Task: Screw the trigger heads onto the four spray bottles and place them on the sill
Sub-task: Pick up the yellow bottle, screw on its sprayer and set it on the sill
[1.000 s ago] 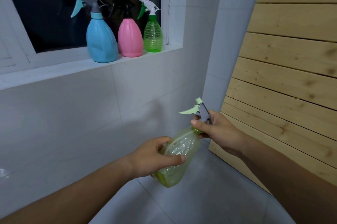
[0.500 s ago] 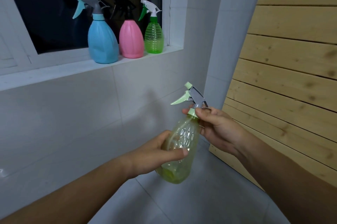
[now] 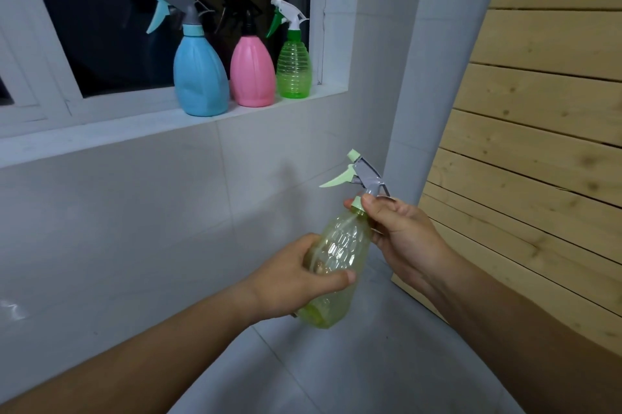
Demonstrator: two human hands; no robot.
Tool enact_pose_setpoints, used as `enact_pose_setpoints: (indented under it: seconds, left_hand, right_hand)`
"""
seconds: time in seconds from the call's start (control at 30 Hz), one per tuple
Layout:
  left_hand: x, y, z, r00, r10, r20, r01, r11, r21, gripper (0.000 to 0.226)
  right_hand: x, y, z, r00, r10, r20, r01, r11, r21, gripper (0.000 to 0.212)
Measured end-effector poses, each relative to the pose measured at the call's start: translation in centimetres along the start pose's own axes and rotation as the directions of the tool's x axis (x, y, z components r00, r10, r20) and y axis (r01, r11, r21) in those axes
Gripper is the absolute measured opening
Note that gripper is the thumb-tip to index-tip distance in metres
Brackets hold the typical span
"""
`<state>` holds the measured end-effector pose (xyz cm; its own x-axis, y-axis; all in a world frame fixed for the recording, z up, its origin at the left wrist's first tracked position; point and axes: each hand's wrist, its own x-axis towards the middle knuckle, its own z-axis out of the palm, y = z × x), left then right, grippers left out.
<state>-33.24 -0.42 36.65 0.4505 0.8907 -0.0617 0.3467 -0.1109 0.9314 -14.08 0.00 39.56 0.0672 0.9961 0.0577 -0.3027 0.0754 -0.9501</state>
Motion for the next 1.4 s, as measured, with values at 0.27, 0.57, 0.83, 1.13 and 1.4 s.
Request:
enact_pose_setpoints:
  seconds: [0.27,0.57,0.83,1.13,1.4]
  left_hand:
    - [-0.2,1.5,-3.7,0.994,0.011,-0.109,-0.042,0.956,-0.289,0.045]
    - [-1.8,4.2,-11.1,0.969,0.076,-0.237,-0.157,0.926,-0.343,0.03]
    - [-2.7,6.9,-21.7,0.83,0.129,-0.542,-0.257,0.952,-0.168,0.03]
    - [-2.5,7.5,-28.5,0.739,0.124,-0.662,-0.266,0.957,-0.118,0.041]
    - [-0.5,4.7,-30.5,0.696,0.107,-0.71,-0.241,0.966,-0.091,0.02]
  right_hand:
    - [-1.8,0.2,2.8,0.993,-0.011,0.118,0.048,0.947,-0.317,0.036]
    - [1.1,-2.9,10.5,0.931,-0.249,0.268,0.354,0.798,-0.487,0.032]
    - [6.8,-5.6,21.4,0.903,-0.268,0.336,0.404,0.796,-0.45,0.039]
    - [11.2,-5.7,29.2,0.878,-0.305,0.369,0.457,0.764,-0.456,0.037]
    - [12.9,-3.9,31.0,0.902,-0.27,0.338,0.417,0.751,-0.512,0.046]
